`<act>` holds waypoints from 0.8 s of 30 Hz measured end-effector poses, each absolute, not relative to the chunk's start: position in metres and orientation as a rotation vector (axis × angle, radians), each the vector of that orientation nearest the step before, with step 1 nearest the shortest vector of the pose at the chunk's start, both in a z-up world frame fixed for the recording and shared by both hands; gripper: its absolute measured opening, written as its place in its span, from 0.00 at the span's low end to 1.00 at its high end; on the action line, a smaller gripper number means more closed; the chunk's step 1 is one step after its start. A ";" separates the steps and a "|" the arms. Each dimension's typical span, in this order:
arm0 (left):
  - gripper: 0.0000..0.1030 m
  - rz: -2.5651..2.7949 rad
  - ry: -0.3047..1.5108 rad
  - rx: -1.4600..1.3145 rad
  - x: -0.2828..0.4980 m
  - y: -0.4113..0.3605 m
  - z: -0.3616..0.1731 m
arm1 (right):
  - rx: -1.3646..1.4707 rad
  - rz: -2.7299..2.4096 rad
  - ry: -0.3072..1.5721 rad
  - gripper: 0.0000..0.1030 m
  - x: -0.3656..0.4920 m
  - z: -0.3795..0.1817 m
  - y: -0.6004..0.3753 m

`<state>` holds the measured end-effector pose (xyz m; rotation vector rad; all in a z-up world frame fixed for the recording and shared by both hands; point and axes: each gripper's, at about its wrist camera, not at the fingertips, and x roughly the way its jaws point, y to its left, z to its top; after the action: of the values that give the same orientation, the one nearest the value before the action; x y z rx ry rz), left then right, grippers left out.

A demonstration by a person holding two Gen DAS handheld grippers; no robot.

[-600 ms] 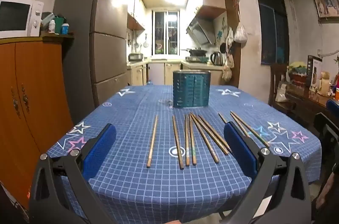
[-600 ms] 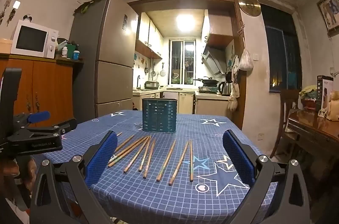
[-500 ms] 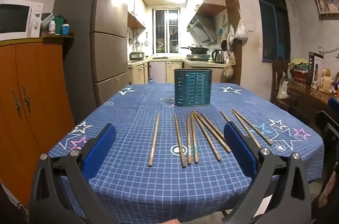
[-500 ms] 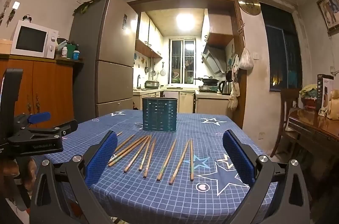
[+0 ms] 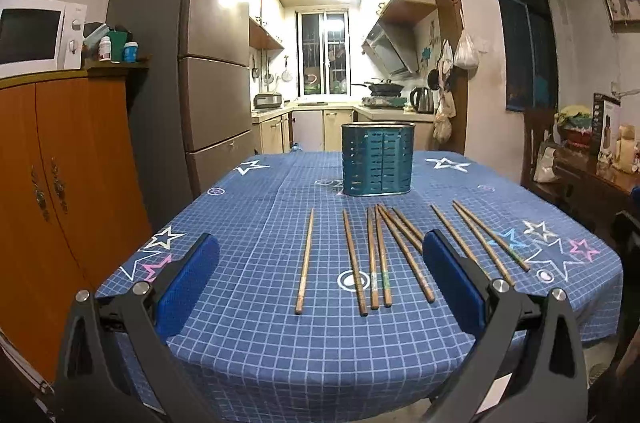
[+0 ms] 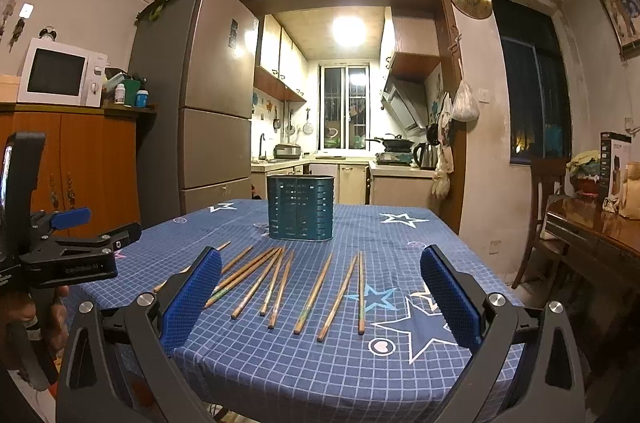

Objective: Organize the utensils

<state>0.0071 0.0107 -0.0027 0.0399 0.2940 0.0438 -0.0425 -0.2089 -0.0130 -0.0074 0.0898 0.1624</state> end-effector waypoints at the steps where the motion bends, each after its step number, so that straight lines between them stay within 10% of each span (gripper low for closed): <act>1: 0.95 0.040 0.289 0.032 0.006 0.010 -0.003 | -0.008 0.160 0.090 0.97 -0.042 -0.014 -0.209; 24: 0.95 0.003 0.274 -0.050 0.011 0.008 -0.003 | -0.011 0.126 0.046 0.97 -0.040 -0.014 -0.216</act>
<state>0.0110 0.0078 -0.0031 -0.0498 0.2741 0.0027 -0.0398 -0.2159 -0.0144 -0.0114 0.0462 0.1259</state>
